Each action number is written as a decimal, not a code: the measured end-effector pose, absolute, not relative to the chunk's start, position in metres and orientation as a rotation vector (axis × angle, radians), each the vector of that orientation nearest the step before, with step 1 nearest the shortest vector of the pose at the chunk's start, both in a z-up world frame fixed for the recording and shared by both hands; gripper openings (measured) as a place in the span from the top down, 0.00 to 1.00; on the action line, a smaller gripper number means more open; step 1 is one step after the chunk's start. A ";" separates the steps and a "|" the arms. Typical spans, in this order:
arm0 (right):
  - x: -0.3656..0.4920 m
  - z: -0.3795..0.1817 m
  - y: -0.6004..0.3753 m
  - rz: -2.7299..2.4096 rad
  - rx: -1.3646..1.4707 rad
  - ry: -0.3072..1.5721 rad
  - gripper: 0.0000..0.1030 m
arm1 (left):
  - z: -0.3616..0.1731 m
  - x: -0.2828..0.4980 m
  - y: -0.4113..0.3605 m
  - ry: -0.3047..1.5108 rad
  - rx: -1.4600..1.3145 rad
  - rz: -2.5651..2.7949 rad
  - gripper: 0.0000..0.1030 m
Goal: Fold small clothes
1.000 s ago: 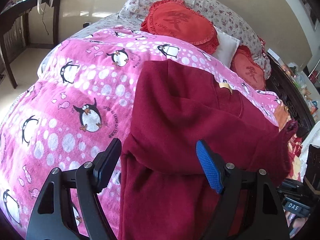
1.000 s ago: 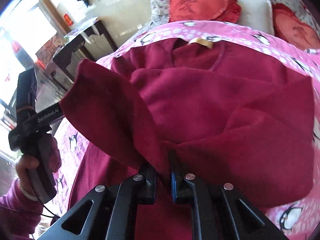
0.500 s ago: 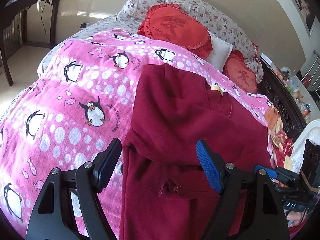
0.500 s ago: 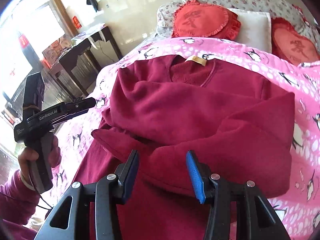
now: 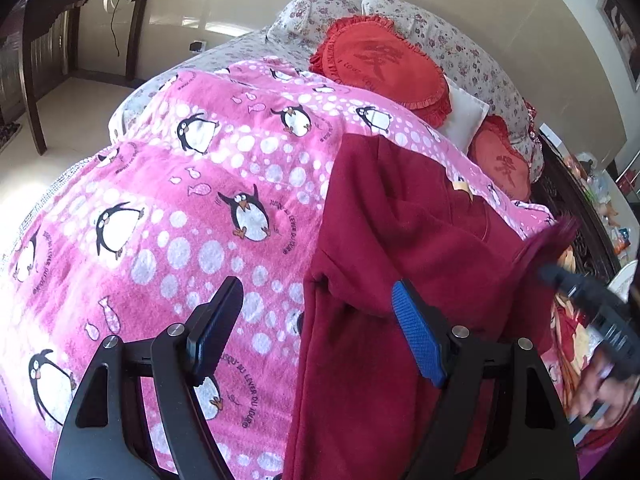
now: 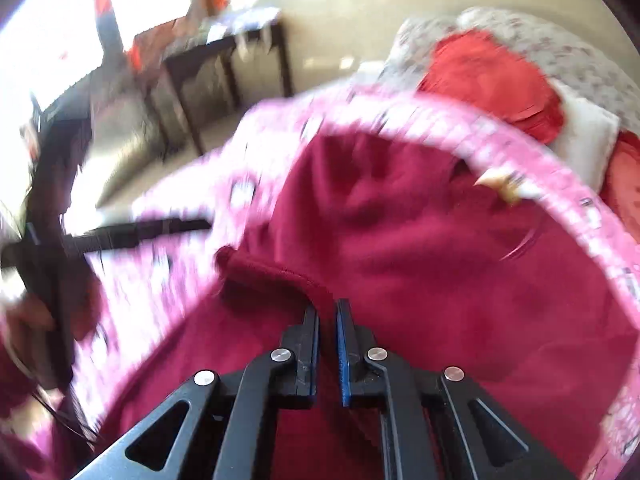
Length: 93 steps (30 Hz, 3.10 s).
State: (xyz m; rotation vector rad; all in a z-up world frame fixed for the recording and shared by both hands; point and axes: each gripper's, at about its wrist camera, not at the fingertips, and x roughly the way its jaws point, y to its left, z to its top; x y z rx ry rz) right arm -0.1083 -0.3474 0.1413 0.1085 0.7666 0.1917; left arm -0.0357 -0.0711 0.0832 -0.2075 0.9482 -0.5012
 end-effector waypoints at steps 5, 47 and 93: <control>-0.125 0.236 -0.409 -0.153 0.186 0.460 0.94 | 0.088 -0.027 -0.066 0.932 -0.260 -0.493 0.25; -0.153 0.098 -0.555 -0.343 0.540 0.652 0.87 | 0.101 0.002 -0.162 0.821 -0.036 -0.599 0.91; -0.260 0.022 -0.473 -0.096 0.809 0.889 0.58 | 0.027 -0.126 -0.079 1.213 -0.039 -0.532 0.44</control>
